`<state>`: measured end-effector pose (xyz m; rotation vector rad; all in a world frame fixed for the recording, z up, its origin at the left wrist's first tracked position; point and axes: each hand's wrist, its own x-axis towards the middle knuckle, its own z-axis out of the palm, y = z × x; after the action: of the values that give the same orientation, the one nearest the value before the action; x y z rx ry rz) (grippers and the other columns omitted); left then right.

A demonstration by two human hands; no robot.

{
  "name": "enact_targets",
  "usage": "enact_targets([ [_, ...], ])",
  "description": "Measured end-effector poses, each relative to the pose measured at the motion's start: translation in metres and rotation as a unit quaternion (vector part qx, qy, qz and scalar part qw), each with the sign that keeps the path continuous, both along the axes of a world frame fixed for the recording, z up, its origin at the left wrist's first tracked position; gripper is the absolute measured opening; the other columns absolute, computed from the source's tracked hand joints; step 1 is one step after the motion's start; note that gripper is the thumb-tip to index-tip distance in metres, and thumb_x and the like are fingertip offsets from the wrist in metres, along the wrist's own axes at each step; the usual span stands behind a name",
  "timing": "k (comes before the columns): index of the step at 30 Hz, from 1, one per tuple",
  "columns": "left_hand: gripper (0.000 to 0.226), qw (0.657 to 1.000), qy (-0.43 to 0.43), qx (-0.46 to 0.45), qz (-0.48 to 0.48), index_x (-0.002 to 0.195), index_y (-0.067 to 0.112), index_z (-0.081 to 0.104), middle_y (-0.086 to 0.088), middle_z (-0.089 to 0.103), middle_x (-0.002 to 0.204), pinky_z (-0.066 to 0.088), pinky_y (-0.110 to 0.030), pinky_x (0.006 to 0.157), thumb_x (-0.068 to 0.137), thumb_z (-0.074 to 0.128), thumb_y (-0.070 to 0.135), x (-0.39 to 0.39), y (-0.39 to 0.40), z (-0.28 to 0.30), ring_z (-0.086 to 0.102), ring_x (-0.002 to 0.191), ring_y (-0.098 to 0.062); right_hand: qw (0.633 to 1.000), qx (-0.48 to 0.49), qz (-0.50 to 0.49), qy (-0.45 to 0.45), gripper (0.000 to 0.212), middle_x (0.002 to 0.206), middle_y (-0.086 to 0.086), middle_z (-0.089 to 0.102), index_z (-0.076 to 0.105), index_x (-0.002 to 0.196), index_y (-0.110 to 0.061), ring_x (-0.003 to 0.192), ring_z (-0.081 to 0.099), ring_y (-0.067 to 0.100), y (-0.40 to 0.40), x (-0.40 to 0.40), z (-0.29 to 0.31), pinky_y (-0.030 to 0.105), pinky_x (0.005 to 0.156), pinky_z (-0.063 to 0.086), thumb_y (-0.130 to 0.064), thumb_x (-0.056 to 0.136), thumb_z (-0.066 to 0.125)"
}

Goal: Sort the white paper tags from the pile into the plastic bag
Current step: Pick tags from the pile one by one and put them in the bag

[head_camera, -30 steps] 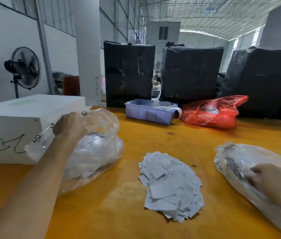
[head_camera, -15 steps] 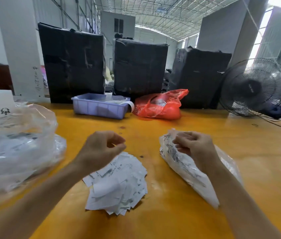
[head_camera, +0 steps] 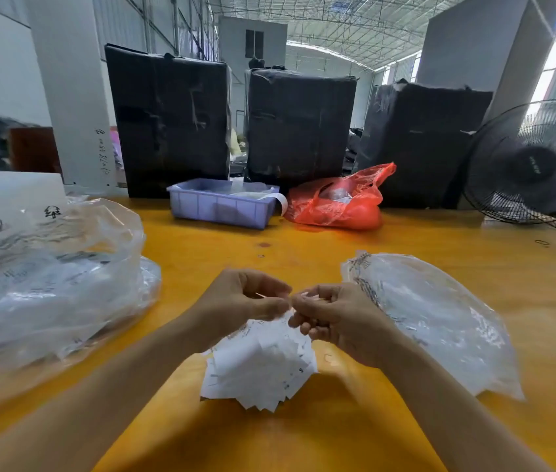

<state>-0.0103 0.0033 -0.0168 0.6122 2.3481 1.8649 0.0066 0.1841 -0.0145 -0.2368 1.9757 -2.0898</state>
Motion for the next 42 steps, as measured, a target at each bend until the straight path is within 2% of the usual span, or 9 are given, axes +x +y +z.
enact_targets([
  [3, 0.004, 0.999, -0.023, 0.014, 0.023, 0.084, 0.007, 0.072, -0.001, 0.071, 0.068, 0.053, -0.017, 0.061, 0.08, 0.071, 0.009, -0.002, 0.001, -0.006, 0.064, 0.061, -0.009, 1.0, -0.019, -0.008, 0.006, 0.047, 0.069, 0.016, 0.07, 0.058, 0.103, 0.001, 0.053, 0.065, 0.015, 0.001, -0.001, -0.001, 0.017, 0.05, 0.051, -0.012, 0.061, 0.074],
  [9, 0.02, 0.99, -0.083, 0.079, 0.087, 0.082, 0.003, 0.067, -0.003, 0.073, 0.075, 0.049, -0.015, 0.055, 0.083, 0.068, 0.023, -0.006, 0.004, -0.011, 0.06, 0.056, -0.006, 1.0, 0.022, -0.001, 0.022, 0.057, 0.08, 0.017, 0.073, 0.055, 0.113, 0.0, 0.064, 0.069, 0.019, 0.0, -0.002, -0.006, 0.022, 0.057, 0.054, -0.012, 0.061, 0.075],
  [12, 0.022, 0.984, -0.103, 0.112, 0.087, 0.089, -0.003, 0.065, -0.006, 0.074, 0.077, 0.05, -0.015, 0.054, 0.083, 0.068, 0.019, -0.006, 0.003, -0.011, 0.061, 0.055, -0.007, 0.998, 0.042, -0.006, 0.035, 0.046, 0.081, 0.015, 0.073, 0.061, 0.106, -0.001, 0.064, 0.069, 0.018, 0.002, -0.003, -0.007, 0.023, 0.058, 0.054, -0.015, 0.064, 0.075],
  [15, 0.008, 0.985, -0.089, 0.119, 0.091, 0.085, 0.003, 0.066, -0.004, 0.073, 0.072, 0.05, -0.015, 0.054, 0.081, 0.069, 0.009, -0.005, 0.002, -0.01, 0.064, 0.059, -0.008, 0.997, 0.066, -0.008, 0.048, 0.024, 0.083, 0.012, 0.074, 0.067, 0.097, -0.001, 0.066, 0.068, 0.016, 0.003, -0.004, -0.008, 0.022, 0.059, 0.054, -0.018, 0.079, 0.07],
  [19, 0.022, 0.987, -0.059, 0.091, 0.12, 0.088, 0.008, 0.067, -0.004, 0.073, 0.07, 0.049, -0.017, 0.061, 0.069, 0.078, 0.01, -0.006, 0.0, -0.008, 0.061, 0.059, -0.008, 0.994, 0.076, -0.053, 0.063, 0.019, 0.081, 0.006, 0.074, 0.071, 0.087, -0.002, 0.065, 0.065, 0.011, 0.001, -0.006, -0.01, 0.02, 0.057, 0.052, -0.02, 0.082, 0.068],
  [27, 0.04, 0.983, -0.05, 0.117, 0.131, 0.089, 0.009, 0.064, -0.003, 0.071, 0.065, 0.045, -0.01, 0.051, 0.054, 0.08, 0.019, -0.004, 0.003, -0.006, 0.065, 0.056, -0.002, 0.993, 0.061, -0.073, 0.075, 0.013, 0.076, 0.004, 0.073, 0.072, 0.079, -0.009, 0.062, 0.063, 0.009, -0.002, -0.007, -0.012, 0.018, 0.055, 0.049, -0.022, 0.08, 0.07],
  [32, 0.053, 0.983, -0.093, 0.121, 0.101, 0.097, 0.014, 0.064, -0.004, 0.069, 0.08, 0.048, -0.021, 0.067, 0.049, 0.079, 0.027, -0.004, 0.004, -0.004, 0.063, 0.072, -0.009, 0.993, 0.021, -0.088, 0.075, 0.015, 0.074, 0.004, 0.072, 0.07, 0.079, -0.01, 0.06, 0.063, 0.009, -0.004, -0.008, -0.013, 0.018, 0.054, 0.049, -0.024, 0.075, 0.07],
  [37, 0.019, 0.983, -0.135, 0.111, 0.054, 0.085, 0.013, 0.072, 0.001, 0.072, 0.076, 0.05, -0.015, 0.061, 0.068, 0.076, 0.019, -0.003, 0.004, -0.007, 0.062, 0.067, -0.007, 0.989, -0.039, -0.128, 0.06, 0.022, 0.07, 0.004, 0.072, 0.069, 0.078, -0.01, 0.054, 0.062, 0.008, -0.005, -0.009, -0.012, 0.019, 0.052, 0.05, -0.027, 0.065, 0.071],
  [42, 0.011, 0.98, -0.122, 0.13, 0.09, 0.085, 0.013, 0.071, 0.004, 0.073, 0.073, 0.048, -0.019, 0.065, 0.079, 0.071, 0.021, -0.007, 0.002, -0.007, 0.063, 0.066, -0.005, 0.993, -0.011, -0.101, 0.054, 0.008, 0.076, 0.006, 0.073, 0.07, 0.085, -0.009, 0.061, 0.065, 0.011, -0.006, -0.008, -0.014, 0.02, 0.054, 0.05, -0.016, 0.081, 0.068],
])
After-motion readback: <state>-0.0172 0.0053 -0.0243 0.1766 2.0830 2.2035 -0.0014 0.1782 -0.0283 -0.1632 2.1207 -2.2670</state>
